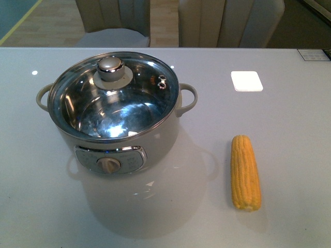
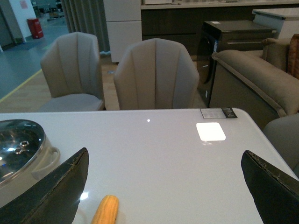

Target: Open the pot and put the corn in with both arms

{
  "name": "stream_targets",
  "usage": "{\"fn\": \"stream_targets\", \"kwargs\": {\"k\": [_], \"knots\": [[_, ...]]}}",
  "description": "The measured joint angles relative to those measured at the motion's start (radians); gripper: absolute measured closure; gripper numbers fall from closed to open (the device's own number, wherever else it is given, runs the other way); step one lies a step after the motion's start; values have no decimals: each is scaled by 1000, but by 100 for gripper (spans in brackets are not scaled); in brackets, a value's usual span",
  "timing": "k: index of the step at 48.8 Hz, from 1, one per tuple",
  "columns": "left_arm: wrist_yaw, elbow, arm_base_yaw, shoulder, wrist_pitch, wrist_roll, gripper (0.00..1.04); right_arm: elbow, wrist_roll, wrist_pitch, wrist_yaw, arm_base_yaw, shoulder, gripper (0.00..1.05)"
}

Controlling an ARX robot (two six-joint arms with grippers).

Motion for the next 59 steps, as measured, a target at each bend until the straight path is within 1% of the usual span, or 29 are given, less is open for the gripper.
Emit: {"fn": "stream_targets", "kwargs": {"k": [31, 32, 34, 35, 37, 40, 44, 47, 55, 59], "knots": [[0, 0, 0, 0, 0, 0, 7, 0, 0, 0, 0, 0, 0, 9], [-13, 3, -3, 7, -13, -8, 7, 0, 0, 0, 0, 0, 0, 9], [-104, 69, -35, 85, -182, -98, 7, 0, 0, 0, 0, 0, 0, 9], [-134, 100, -47, 134, -252, -142, 7, 0, 0, 0, 1, 0, 0, 9], [-136, 130, -59, 196, -327, -202, 7, 0, 0, 0, 0, 0, 0, 9], [-146, 138, -74, 247, -338, -248, 7, 0, 0, 0, 0, 0, 0, 9], [-143, 154, -92, 320, -280, -283, 7, 0, 0, 0, 0, 0, 0, 9], [-142, 177, -106, 385, -206, -292, 7, 0, 0, 0, 0, 0, 0, 9], [-126, 238, -159, 652, 73, -276, 7, 0, 0, 0, 0, 0, 0, 9], [-122, 282, -191, 864, 260, -252, 7, 0, 0, 0, 0, 0, 0, 9]]}}
